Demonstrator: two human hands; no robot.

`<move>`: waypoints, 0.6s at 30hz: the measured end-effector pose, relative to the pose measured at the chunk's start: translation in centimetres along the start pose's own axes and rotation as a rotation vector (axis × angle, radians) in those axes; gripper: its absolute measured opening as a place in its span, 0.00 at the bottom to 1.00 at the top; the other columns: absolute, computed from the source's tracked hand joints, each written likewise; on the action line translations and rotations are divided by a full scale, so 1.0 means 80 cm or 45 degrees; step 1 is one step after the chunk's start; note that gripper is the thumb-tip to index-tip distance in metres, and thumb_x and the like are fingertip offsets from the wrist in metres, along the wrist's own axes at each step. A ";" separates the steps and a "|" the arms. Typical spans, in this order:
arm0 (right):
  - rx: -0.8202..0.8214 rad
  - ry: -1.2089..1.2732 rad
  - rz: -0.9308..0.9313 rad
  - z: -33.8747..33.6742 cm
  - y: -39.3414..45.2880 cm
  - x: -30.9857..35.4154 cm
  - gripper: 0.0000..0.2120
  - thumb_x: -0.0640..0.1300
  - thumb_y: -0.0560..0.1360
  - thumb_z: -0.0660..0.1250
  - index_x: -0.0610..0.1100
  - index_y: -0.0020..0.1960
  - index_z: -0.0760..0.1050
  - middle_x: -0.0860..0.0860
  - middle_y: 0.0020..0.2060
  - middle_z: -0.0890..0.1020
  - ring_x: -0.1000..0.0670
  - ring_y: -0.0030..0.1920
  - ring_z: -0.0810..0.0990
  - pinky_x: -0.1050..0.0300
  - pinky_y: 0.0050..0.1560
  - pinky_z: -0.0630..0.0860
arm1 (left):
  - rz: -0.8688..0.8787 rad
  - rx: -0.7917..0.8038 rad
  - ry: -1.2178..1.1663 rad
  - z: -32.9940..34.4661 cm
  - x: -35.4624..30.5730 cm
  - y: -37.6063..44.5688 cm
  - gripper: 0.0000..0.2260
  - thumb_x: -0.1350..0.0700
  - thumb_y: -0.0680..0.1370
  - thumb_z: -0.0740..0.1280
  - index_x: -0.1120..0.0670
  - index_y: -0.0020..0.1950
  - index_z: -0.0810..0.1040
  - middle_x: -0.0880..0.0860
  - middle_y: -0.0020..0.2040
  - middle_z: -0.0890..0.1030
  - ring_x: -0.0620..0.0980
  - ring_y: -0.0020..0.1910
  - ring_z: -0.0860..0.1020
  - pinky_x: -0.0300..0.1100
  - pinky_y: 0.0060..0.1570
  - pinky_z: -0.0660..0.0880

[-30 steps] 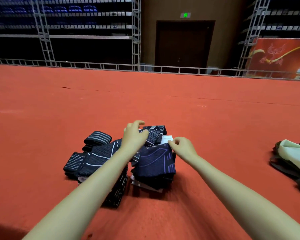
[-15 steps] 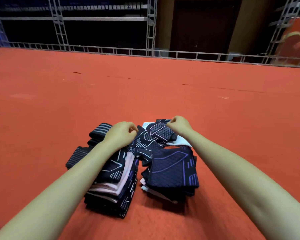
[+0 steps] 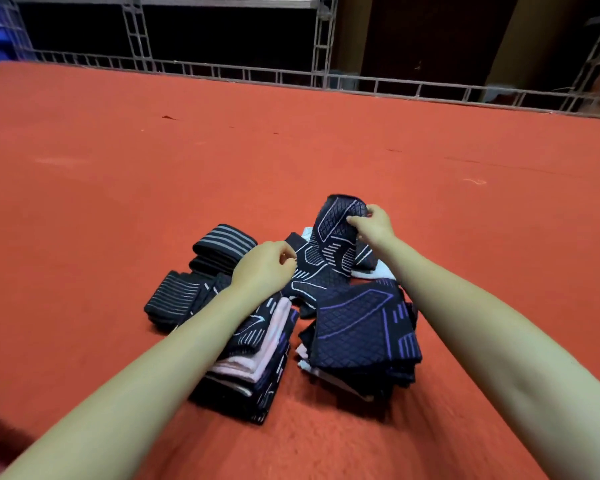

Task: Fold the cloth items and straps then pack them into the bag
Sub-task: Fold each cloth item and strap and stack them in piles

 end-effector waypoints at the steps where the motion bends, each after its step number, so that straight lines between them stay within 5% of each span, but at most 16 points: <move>1: -0.046 0.004 -0.069 -0.013 -0.009 0.020 0.06 0.39 0.72 0.68 0.46 0.45 0.71 0.52 0.37 0.77 0.48 0.39 0.77 0.53 0.42 0.76 | 0.000 -0.005 -0.007 -0.004 -0.002 0.000 0.10 0.54 0.76 0.60 0.49 0.54 0.79 0.48 0.49 0.79 0.49 0.48 0.77 0.44 0.46 0.74; 4: -0.231 0.083 -0.270 -0.060 -0.036 0.074 0.10 0.34 0.72 0.64 0.44 0.50 0.70 0.52 0.39 0.76 0.51 0.41 0.75 0.62 0.41 0.71 | 0.014 -0.073 -0.080 -0.022 -0.025 -0.004 0.12 0.55 0.75 0.61 0.50 0.57 0.78 0.52 0.52 0.79 0.52 0.50 0.77 0.46 0.51 0.74; 8: -0.430 0.340 -0.383 -0.120 -0.079 0.112 0.19 0.33 0.72 0.61 0.45 0.61 0.72 0.49 0.53 0.79 0.50 0.52 0.78 0.60 0.55 0.74 | 0.189 -0.224 -0.270 -0.050 -0.117 -0.037 0.15 0.57 0.77 0.61 0.51 0.63 0.74 0.51 0.53 0.76 0.50 0.50 0.76 0.44 0.52 0.72; 11: -0.505 0.387 -0.450 -0.170 -0.115 0.136 0.17 0.32 0.75 0.60 0.41 0.62 0.72 0.54 0.50 0.78 0.60 0.47 0.76 0.72 0.52 0.73 | 0.309 -0.265 -0.468 -0.057 -0.197 -0.074 0.17 0.57 0.77 0.61 0.51 0.66 0.71 0.50 0.53 0.73 0.48 0.48 0.74 0.42 0.52 0.71; 14: -0.523 0.290 -0.587 -0.220 -0.143 0.157 0.14 0.32 0.73 0.61 0.39 0.58 0.76 0.49 0.50 0.80 0.51 0.52 0.79 0.51 0.60 0.74 | 0.292 -0.253 -0.738 -0.051 -0.252 -0.096 0.18 0.56 0.77 0.62 0.51 0.67 0.70 0.51 0.54 0.72 0.48 0.49 0.73 0.41 0.53 0.69; 18: -0.565 0.361 -0.608 -0.287 -0.188 0.164 0.09 0.34 0.74 0.62 0.42 0.51 0.77 0.48 0.45 0.81 0.49 0.48 0.80 0.46 0.56 0.77 | 0.070 -0.143 -1.072 -0.019 -0.290 -0.103 0.23 0.44 0.73 0.62 0.51 0.66 0.70 0.53 0.56 0.75 0.53 0.54 0.75 0.47 0.57 0.72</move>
Point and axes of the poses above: each hand's wrist, its own y-axis towards the middle knuckle, its own z-axis out of the palm, x = y × z, the point moved 6 cm from there along y, towards the middle knuckle
